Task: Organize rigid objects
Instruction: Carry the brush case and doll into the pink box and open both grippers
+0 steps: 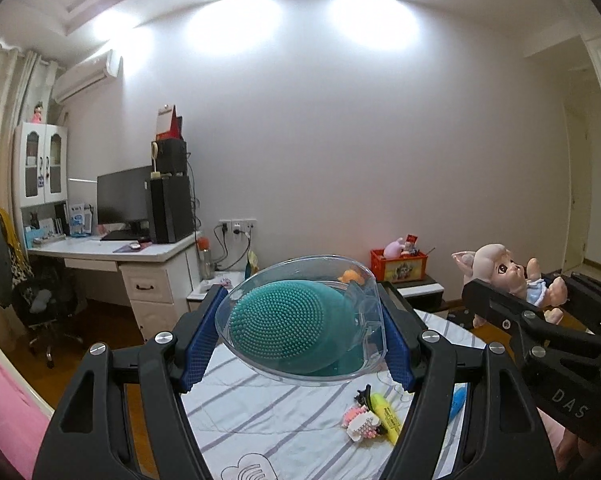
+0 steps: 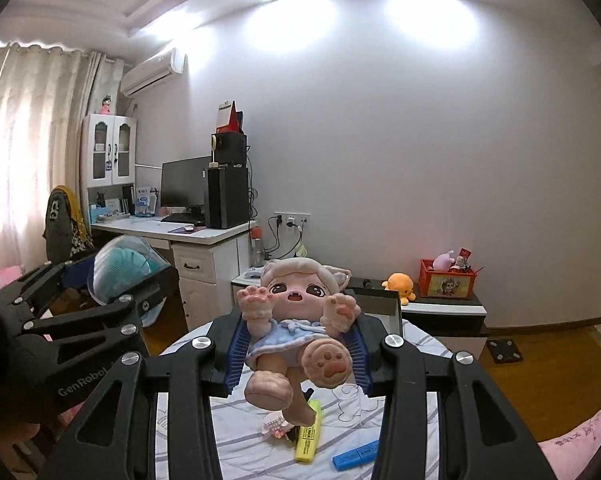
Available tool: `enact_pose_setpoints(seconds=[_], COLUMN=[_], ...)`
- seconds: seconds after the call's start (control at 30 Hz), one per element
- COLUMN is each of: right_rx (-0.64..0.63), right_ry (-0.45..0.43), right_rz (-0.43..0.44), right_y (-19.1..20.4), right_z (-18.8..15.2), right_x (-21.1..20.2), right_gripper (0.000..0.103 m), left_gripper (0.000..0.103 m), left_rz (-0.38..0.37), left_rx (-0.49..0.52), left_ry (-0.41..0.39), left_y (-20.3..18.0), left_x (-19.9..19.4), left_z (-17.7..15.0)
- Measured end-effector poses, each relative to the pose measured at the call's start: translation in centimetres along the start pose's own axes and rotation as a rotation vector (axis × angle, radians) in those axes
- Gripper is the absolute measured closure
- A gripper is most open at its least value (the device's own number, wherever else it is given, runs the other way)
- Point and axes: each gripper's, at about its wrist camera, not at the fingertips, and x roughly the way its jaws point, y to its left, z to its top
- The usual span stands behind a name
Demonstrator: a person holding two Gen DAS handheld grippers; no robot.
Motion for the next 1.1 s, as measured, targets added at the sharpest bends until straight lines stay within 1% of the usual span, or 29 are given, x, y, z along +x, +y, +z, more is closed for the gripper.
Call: enact_pose_setpoints(seconds=[0.2, 0.37, 0.47, 0.57, 0.6, 0.63, 0.73, 0.83, 0.9, 0.97, 1.1], right_rx=[0.008, 0.016, 0.022, 0.028, 0.028, 0.029, 0.034, 0.036, 0.043, 0.051, 0.046], right_ry=[0.002, 0.035, 0.062, 0.095, 0.102, 0.115, 0.159, 0.221, 0.271, 0.315, 0.410], right_rz=[-0.007, -0.006, -0.010, -0.024, -0.029, -0.041, -0.064, -0.092, -0.098, -0.097, -0.102], right_y=[-0.1, -0.7, -1.4, -2.8, -3.4, -4.1, -6.0, -8.2, -9.8, -10.8, -12.2], right_z=[-0.1, -0.6, -0.8, -1.0, -1.1, -1.1, -1.4, -2.1, -2.8, -3.5, -5.2], right_x=[0.6, 2.1, 3.5, 5.5, 6.1, 7.2, 9.9, 13.6, 16.7, 19.3, 23.9], right_gripper=[0.059, 0.059, 0.059, 0.059, 0.059, 0.059, 0.059, 0.059, 0.059, 0.059, 0.059], left_gripper=[0.031, 0.031, 0.031, 0.031, 0.031, 0.031, 0.031, 0.031, 0.031, 0.031, 0.031], left_rz=[0.000, -0.009, -0.040, -0.061, -0.071, -0.077, -0.097, -0.114, -0.108, -0.111, -0.117], left_rx=[0.010, 0.027, 0.029, 0.040, 0.043, 0.045, 0.053, 0.053, 0.070, 0.078, 0.082], left_ry=[0.000, 0.041, 0.079, 0.129, 0.153, 0.169, 0.254, 0.334, 0.399, 0.452, 0.537], left_y=[-0.2, -0.7, -0.9, -1.0, -1.0, -1.1, -1.3, -1.4, -1.8, -2.3, -3.2], left_x=[0.6, 2.5, 4.8, 8.2, 10.0, 11.1, 16.7, 21.8, 25.6, 28.6, 33.4], left_z=[0.2, -0.4, -0.8, -1.1, -1.3, -1.4, -2.1, -2.9, -3.8, -4.7, -6.4])
